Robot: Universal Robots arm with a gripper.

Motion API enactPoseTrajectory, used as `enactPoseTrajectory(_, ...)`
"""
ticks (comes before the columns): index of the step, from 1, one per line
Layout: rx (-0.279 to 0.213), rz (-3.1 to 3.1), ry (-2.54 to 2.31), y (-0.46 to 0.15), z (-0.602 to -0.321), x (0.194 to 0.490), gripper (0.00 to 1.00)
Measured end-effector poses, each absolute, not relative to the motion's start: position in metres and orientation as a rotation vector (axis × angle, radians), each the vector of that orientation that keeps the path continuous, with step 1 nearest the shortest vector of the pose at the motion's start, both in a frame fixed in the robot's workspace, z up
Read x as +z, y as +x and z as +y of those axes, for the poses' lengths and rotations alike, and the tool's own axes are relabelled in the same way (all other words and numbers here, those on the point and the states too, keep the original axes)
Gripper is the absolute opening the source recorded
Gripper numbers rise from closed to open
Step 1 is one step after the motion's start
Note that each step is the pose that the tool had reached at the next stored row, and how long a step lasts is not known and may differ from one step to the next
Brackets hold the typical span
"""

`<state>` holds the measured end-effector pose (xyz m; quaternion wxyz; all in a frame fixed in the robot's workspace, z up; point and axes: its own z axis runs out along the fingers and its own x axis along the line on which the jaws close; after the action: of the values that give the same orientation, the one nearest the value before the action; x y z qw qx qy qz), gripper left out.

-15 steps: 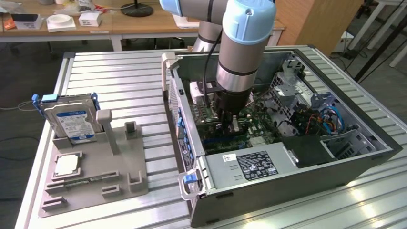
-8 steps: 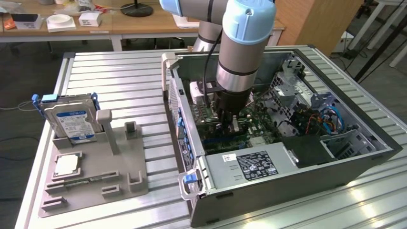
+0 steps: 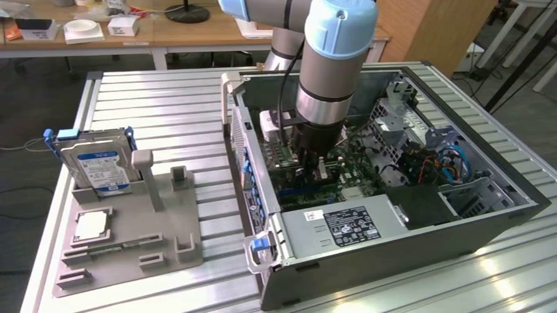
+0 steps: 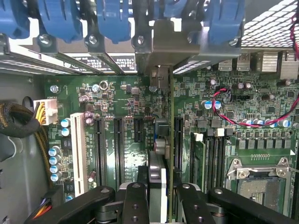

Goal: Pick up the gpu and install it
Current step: 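Insert the gpu into the slot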

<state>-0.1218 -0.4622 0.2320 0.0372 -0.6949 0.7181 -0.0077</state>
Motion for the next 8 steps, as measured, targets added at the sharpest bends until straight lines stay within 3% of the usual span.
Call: enactPoseTrajectory(8, -0.024, 2.204, -2.133, -0.1218, -0.4622, 0.2323, 0.28)
